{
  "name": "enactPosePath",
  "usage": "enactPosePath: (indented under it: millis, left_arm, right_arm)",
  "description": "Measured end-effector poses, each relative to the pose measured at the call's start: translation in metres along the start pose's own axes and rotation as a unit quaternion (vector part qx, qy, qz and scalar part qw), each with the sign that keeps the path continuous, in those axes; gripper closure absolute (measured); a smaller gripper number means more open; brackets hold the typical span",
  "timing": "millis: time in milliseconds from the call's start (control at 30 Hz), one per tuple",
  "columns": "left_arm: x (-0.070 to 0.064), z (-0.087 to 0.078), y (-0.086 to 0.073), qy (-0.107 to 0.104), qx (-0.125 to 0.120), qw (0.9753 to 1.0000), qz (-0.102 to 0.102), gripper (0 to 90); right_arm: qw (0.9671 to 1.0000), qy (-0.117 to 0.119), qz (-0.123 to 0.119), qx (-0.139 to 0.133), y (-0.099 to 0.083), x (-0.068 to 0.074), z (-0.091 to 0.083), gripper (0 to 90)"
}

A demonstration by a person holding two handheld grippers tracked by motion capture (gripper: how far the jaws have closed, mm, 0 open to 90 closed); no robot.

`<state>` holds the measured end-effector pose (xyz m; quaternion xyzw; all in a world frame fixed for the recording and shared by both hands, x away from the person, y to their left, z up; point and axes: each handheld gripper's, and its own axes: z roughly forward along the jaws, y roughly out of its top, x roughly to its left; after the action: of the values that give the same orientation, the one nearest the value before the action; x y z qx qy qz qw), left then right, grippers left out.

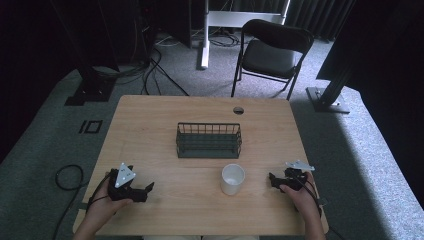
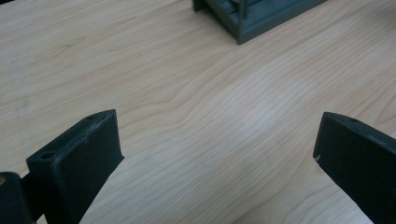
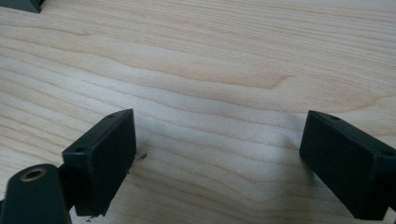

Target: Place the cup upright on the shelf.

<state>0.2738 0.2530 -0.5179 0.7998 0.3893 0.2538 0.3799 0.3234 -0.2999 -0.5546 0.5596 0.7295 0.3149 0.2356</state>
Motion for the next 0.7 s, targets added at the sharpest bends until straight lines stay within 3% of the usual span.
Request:
enactPosePath:
  millis: [133,233,533,633,700]
  left_arm:
    - [-0.005,0.003,0.004,-0.009,-0.007,0.9999,0.008,1.3]
    - [-0.015,0.007,0.011,-0.026,-0.018,0.9991,0.028,1.3]
    - [-0.026,0.012,0.018,-0.051,-0.025,0.9976,0.039,1.3]
    - [-0.033,0.017,0.022,-0.073,-0.029,0.9962,0.039,1.3]
    - [-0.034,0.018,0.023,-0.073,-0.030,0.9959,0.043,1.3]
  right_arm:
    - [1.0000,0.000,0.000,0.000,0.000,0.000,0.000,10.5]
    - [1.0000,0.000,0.000,0.000,0.000,0.000,0.000,10.5]
    - [1.0000,0.000,0.000,0.000,0.000,0.000,0.000,10.5]
    - [1.0000,0.000,0.000,0.000,0.000,0.000,0.000,10.5]
    - [1.0000,0.000,0.000,0.000,0.000,0.000,0.000,10.5]
